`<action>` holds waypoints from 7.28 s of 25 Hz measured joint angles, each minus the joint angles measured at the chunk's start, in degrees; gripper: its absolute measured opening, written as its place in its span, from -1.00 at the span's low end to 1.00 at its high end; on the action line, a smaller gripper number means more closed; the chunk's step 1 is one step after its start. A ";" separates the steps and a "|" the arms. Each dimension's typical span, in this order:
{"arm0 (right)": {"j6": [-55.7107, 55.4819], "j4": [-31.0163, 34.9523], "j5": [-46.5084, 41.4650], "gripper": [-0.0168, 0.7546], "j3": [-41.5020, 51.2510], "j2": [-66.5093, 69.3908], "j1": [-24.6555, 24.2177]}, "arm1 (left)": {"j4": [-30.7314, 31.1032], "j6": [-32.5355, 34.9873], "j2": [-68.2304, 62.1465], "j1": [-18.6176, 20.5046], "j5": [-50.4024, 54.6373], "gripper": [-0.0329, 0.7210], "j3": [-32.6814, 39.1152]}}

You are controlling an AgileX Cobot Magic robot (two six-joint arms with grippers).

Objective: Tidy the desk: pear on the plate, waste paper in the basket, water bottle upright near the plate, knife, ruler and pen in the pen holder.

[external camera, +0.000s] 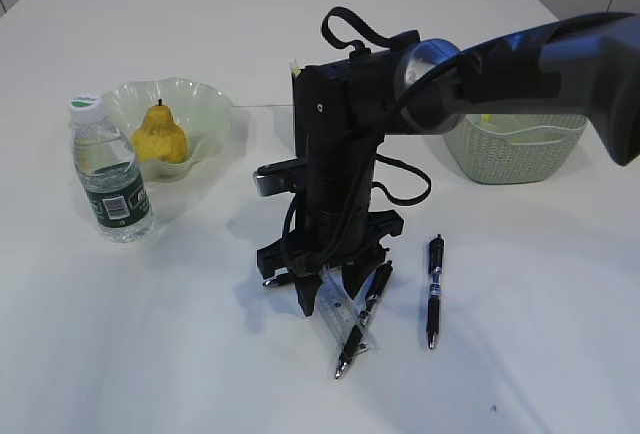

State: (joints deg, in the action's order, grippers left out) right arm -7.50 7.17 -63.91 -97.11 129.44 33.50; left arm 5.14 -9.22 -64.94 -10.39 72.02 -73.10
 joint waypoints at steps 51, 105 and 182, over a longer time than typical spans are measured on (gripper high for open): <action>0.53 -1.36 1.40 0.21 0.00 0.13 0.00 | 0.09 0.00 0.00 0.00 0.00 0.49 0.00; 1.76 -1.49 -5.57 -0.15 -13.78 0.17 0.00 | 0.46 0.00 0.00 0.00 0.00 0.49 0.00; 1.99 -15.96 87.33 -0.15 10.44 -7.96 -11.32 | 0.59 0.00 0.00 0.29 0.00 0.48 0.00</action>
State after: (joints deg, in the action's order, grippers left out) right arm -5.51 -8.79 23.42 -86.66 121.48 22.18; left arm 5.73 -9.22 -64.94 -10.10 72.02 -73.10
